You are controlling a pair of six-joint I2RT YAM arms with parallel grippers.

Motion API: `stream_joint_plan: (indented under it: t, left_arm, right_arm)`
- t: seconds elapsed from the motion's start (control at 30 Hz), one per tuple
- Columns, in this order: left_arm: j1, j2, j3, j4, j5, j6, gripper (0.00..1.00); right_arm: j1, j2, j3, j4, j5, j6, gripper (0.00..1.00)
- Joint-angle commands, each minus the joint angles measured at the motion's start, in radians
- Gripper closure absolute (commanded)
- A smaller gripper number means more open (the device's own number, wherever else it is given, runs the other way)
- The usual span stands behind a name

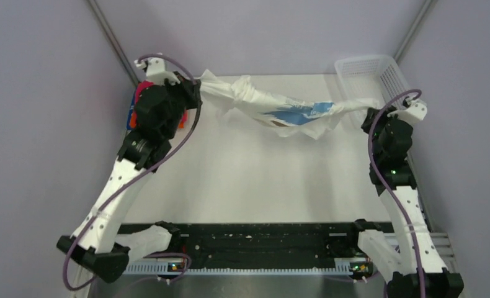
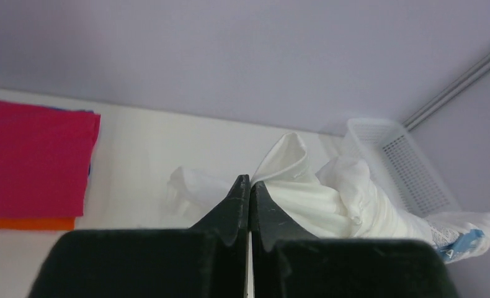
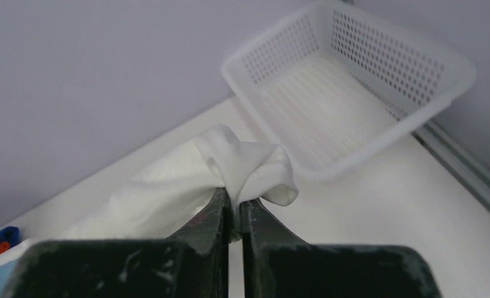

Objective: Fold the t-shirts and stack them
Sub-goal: Flatten out the tshirt

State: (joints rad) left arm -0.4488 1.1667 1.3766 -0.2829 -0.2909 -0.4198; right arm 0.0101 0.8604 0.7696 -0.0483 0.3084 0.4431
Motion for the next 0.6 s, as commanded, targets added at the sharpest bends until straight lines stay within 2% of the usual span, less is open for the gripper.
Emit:
stream_joint_plan:
  t: [0.0, 0.1, 0.2, 0.4, 0.57]
  left_arm:
    - [0.001, -0.224, -0.058, 0.174, 0.066, 0.101, 1.00]
    - [0.002, -0.385, -0.116, 0.200, 0.102, 0.099, 1.00]
    - [0.002, -0.459, -0.155, 0.188, 0.087, 0.101, 1.00]
    - [0.002, -0.389, -0.131, 0.038, -0.100, 0.068, 1.00]
    - [0.003, -0.268, -0.244, -0.014, -0.162, -0.031, 1.00]
  right_arm:
    - [-0.006, -0.160, 0.079, 0.183, -0.040, -0.135, 1.00]
    - [-0.006, -0.259, 0.080, 0.201, -0.042, -0.163, 1.00]
    - [-0.006, -0.305, 0.079, 0.147, -0.032, -0.160, 1.00]
    - [-0.006, -0.301, 0.064, 0.025, -0.026, -0.123, 1.00]
    - [-0.006, -0.204, -0.014, -0.070, -0.051, -0.040, 1.00]
